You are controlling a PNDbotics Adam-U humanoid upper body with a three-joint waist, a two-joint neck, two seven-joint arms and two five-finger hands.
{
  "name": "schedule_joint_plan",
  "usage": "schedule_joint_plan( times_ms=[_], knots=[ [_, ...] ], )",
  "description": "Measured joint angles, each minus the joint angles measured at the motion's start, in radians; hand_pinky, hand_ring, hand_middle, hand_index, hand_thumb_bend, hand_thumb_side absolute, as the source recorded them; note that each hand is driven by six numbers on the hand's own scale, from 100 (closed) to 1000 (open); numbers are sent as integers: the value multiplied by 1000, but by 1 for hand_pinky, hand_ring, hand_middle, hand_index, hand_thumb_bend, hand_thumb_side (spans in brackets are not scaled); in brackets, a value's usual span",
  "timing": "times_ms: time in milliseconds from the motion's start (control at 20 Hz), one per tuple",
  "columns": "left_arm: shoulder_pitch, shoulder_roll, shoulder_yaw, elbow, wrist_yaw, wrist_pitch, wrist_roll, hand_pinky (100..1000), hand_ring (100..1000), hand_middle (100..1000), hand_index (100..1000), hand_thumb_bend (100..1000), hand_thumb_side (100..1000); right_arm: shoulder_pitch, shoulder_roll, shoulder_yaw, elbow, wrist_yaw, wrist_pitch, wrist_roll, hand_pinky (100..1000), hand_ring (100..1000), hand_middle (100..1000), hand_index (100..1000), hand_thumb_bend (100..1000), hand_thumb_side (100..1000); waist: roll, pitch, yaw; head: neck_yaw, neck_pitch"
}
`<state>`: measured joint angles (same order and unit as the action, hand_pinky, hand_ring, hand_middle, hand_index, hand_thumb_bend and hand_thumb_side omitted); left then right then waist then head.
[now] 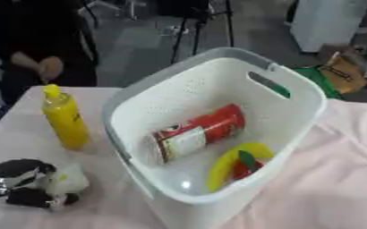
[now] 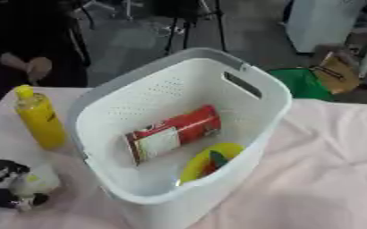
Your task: Pick up objects on the table and place them in the box.
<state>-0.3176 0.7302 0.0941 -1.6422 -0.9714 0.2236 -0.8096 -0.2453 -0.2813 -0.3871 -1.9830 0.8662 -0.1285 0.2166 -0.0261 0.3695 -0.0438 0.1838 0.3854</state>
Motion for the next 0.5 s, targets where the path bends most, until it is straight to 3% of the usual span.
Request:
schedule_joint_plan(
  times_ms=[500],
  knots=[
    [-19, 0, -5, 19, 8, -3, -24, 777, 851, 820, 809, 661, 848, 0, 5, 0, 0, -3, 0, 0, 731, 549, 554, 737, 100, 833, 3, 1, -5, 1, 0]
  ],
)
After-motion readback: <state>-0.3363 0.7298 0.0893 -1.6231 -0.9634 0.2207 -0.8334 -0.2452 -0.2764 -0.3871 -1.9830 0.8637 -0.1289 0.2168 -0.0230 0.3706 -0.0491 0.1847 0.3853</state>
